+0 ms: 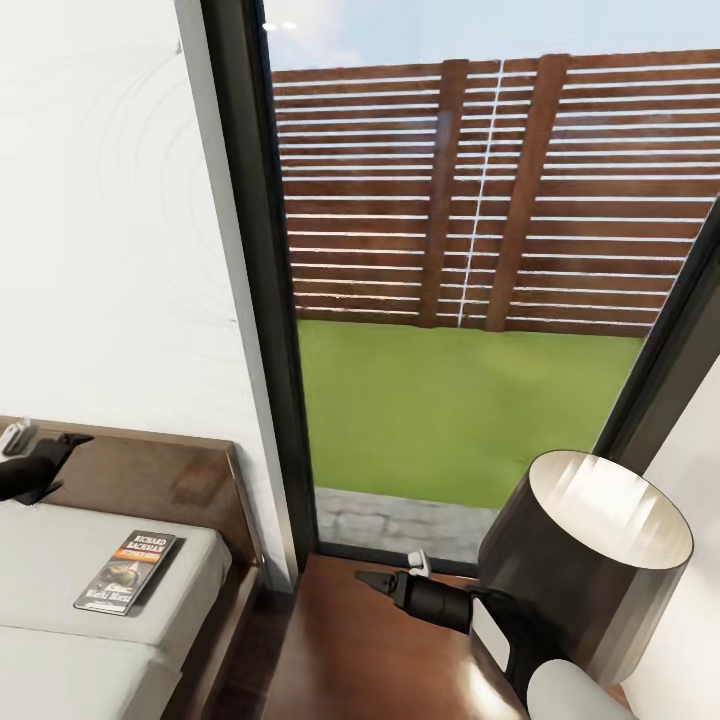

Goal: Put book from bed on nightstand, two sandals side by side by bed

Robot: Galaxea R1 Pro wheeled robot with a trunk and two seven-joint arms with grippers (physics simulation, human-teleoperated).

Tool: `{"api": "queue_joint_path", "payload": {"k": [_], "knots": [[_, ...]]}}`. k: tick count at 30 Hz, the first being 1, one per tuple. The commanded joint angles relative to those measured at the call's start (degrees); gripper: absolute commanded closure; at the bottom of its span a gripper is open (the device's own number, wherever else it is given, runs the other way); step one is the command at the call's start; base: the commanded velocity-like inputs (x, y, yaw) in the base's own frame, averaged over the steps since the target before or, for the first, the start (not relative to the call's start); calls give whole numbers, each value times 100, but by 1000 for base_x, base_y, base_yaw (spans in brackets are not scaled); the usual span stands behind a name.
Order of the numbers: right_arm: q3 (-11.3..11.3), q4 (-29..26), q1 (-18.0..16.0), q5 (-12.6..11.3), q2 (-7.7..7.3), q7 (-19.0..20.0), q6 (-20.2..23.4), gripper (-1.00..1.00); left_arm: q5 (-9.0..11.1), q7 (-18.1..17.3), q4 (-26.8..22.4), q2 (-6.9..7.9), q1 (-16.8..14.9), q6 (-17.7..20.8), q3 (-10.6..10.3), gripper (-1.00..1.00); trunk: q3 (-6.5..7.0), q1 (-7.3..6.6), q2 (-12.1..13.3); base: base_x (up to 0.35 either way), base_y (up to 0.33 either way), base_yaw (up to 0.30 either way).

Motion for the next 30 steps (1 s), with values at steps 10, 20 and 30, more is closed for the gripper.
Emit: {"api": "queue_joint_path", "payload": {"k": [10, 20, 30], "knots": [[-5, -1, -3, -33, 1, 6, 51, -100, -40, 646, 53, -7, -337, 63, -78, -100, -6, 0, -3, 0, 0, 0], [-5, -1, -3, -33, 1, 9, 51, -100, -41, 677, 51, -7, -344, 77, -115, -100, -6, 0, -3, 0, 0, 0], [-5, -1, -1, -25, 1, 9, 51, -100, -42, 677, 53, -7, -346, 77, -116, -100, -62, 0, -3, 0, 0, 0]]}}
